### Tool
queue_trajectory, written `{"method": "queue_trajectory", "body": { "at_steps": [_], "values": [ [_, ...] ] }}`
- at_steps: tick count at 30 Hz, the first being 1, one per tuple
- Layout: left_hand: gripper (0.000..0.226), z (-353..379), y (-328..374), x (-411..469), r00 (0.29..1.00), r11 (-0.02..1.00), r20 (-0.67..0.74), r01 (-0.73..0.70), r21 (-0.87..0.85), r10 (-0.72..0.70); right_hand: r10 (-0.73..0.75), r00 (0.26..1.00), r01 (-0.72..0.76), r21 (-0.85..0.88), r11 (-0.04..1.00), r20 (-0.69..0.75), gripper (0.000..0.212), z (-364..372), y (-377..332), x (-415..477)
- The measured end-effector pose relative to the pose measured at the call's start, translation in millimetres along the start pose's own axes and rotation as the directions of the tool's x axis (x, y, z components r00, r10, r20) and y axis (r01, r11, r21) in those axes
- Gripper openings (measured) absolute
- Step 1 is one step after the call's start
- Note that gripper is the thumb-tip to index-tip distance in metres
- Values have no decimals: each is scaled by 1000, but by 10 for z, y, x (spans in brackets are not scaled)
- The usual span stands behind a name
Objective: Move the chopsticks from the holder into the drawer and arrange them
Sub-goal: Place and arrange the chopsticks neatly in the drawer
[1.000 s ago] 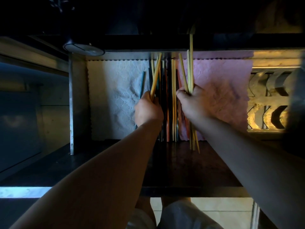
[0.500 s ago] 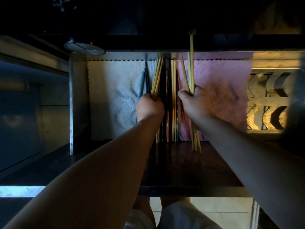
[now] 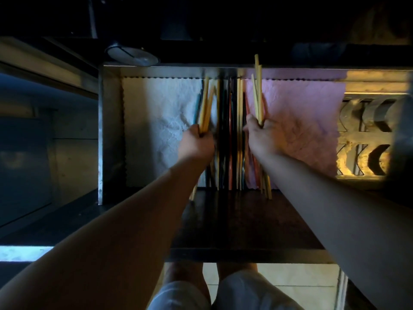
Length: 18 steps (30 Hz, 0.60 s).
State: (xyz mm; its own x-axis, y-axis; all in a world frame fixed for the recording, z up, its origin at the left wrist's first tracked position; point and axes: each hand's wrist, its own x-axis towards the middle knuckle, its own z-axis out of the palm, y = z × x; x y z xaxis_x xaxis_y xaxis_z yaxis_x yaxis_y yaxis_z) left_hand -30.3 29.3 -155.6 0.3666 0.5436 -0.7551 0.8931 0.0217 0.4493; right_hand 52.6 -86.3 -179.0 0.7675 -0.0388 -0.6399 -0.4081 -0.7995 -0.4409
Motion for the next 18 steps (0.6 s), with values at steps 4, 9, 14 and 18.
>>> {"method": "queue_trajectory", "body": {
  "at_steps": [4,9,14,18],
  "values": [
    [13,118,38,-15,1000,1000,-17,9,13,-8,8,1000,-8,30,1000,19,44,45,26,-18],
    [11,203,70,48,998,999,-11,54,2,-54,-10,996,6,-42,999,-90,40,18,60,4],
    [14,152,70,49,999,999,-3,51,9,-51,-27,994,25,-16,1000,-105,27,22,24,9],
    [18,74,47,5,998,998,-34,43,-46,-45,-93,991,91,-24,996,-97,19,104,-48,-40]
  ]
}}
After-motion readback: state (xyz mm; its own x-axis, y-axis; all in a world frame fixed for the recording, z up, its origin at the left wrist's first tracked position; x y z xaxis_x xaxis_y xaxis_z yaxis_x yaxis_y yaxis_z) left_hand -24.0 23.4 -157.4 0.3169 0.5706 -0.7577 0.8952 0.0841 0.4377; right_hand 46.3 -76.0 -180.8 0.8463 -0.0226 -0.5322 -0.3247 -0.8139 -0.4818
